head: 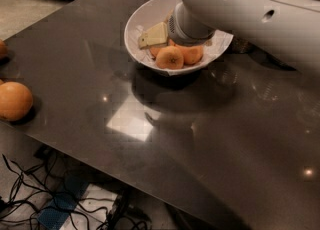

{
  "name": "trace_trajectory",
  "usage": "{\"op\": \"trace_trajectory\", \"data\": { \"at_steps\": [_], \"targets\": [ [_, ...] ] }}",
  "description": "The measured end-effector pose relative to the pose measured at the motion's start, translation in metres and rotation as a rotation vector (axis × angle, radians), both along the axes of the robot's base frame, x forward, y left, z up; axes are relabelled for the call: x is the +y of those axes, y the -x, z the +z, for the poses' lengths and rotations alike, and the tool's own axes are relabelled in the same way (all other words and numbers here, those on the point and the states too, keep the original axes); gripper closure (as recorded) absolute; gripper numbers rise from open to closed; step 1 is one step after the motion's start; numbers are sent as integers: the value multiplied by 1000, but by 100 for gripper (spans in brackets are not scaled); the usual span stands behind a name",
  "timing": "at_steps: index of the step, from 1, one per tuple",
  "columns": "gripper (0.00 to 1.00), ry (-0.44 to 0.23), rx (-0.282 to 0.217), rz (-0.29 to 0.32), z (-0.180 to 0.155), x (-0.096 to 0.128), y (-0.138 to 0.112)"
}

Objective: Pick orange from white bowl

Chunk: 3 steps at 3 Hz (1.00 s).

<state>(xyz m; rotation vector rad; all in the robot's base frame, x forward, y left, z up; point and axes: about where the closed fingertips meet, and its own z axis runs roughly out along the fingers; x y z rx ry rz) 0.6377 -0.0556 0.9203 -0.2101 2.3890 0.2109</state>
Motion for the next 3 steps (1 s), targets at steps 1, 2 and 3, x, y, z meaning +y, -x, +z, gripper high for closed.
{"op": "trace_trajectory", "data": {
  "at_steps": [1,2,3],
  "targets": [
    [19,3,0,-11,1,-3,5],
    [42,21,2,-14,-2,0,10],
    [62,46,15,-17,-11,3,10]
  ]
}}
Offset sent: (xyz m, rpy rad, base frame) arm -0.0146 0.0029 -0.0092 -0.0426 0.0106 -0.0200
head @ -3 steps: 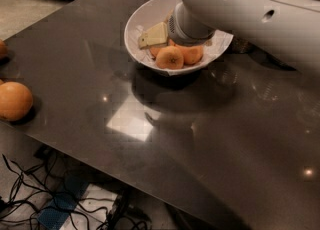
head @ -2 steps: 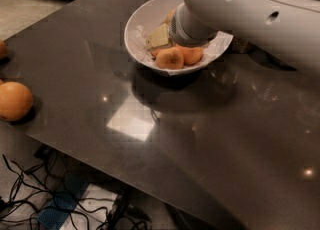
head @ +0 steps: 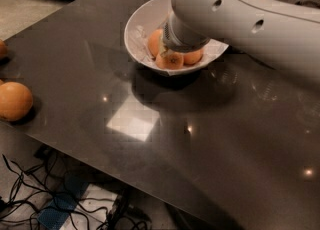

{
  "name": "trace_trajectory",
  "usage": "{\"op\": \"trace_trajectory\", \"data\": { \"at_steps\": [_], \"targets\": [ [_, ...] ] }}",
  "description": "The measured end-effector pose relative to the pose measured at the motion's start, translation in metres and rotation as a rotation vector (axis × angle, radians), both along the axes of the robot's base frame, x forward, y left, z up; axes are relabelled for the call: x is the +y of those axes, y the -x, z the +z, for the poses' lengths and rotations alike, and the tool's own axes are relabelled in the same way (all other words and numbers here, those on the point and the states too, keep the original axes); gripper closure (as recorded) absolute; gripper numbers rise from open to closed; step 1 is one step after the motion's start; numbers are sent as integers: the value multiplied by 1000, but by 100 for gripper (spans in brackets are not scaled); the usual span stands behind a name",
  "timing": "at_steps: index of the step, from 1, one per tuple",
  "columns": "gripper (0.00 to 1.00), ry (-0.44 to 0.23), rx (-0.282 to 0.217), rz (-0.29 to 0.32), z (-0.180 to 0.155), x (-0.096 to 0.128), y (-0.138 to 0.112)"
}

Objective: Pick orange from white bowl

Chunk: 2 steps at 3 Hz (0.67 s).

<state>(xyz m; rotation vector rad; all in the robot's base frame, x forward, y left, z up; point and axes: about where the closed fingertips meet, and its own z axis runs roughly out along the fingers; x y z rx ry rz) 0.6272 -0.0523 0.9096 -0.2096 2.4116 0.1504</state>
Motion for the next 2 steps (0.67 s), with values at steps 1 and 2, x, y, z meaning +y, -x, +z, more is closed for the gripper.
{"op": "trace_trajectory", "data": {
  "at_steps": [1,2],
  "targets": [
    [61,8,6,-2,0,1,-1],
    [42,16,11,-1,0,4,0]
  ]
}}
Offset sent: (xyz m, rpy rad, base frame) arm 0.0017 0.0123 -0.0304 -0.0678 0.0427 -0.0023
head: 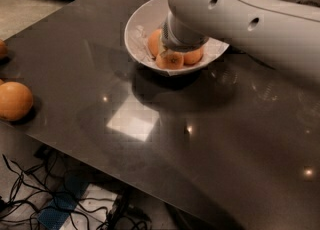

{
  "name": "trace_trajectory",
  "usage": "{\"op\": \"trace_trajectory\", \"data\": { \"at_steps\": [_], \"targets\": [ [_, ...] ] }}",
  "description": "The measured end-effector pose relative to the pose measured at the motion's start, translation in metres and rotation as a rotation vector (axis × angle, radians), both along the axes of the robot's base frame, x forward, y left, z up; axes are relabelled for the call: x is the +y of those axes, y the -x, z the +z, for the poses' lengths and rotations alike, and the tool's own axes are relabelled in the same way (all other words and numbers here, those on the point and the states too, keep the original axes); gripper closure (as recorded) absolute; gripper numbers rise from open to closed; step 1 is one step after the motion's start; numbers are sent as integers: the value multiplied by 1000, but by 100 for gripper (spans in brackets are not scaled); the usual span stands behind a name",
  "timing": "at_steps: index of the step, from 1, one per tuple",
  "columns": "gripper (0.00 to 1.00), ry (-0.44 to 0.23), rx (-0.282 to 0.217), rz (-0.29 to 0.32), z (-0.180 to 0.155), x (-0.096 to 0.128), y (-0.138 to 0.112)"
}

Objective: Pick orange from white bowl

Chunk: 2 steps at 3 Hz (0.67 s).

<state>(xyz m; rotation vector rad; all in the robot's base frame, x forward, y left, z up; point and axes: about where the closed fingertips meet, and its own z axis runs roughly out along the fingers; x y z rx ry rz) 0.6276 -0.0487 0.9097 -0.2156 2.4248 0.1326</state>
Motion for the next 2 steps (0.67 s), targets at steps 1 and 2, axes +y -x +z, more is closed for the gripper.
{"op": "trace_trajectory", "data": {
  "at_steps": [1,2],
  "targets": [
    [19,7,4,1,-1,2,0],
    [2,23,13,-1,-12,4,1]
  ]
}}
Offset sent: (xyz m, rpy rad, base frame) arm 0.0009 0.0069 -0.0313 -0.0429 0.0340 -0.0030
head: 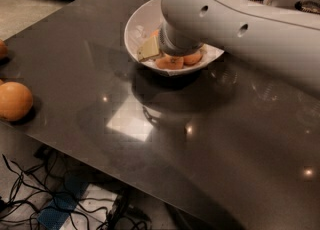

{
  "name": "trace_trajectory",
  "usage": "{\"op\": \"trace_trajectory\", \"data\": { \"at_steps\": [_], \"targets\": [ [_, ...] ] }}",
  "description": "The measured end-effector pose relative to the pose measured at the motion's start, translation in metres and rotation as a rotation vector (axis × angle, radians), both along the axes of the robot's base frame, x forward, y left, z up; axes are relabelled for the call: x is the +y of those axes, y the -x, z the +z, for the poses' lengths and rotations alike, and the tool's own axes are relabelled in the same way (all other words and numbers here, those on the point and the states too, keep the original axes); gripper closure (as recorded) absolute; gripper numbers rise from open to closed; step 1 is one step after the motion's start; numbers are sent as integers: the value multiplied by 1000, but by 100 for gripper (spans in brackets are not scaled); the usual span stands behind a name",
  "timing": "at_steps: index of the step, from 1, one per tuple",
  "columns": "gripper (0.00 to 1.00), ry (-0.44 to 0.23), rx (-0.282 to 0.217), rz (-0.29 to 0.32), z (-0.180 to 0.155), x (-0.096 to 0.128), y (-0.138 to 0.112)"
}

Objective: Pick orange from white bowl

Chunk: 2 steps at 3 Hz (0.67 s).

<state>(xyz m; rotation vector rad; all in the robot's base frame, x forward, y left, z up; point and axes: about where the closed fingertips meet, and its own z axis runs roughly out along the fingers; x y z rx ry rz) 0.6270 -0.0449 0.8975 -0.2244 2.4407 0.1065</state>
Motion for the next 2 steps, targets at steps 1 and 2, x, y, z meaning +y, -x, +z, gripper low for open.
{"op": "trace_trajectory", "data": {
  "at_steps": [1,2],
  "targets": [
    [11,11,8,-3,-8,1,0],
    [19,17,11,-3,-12,2,0]
  ]
}}
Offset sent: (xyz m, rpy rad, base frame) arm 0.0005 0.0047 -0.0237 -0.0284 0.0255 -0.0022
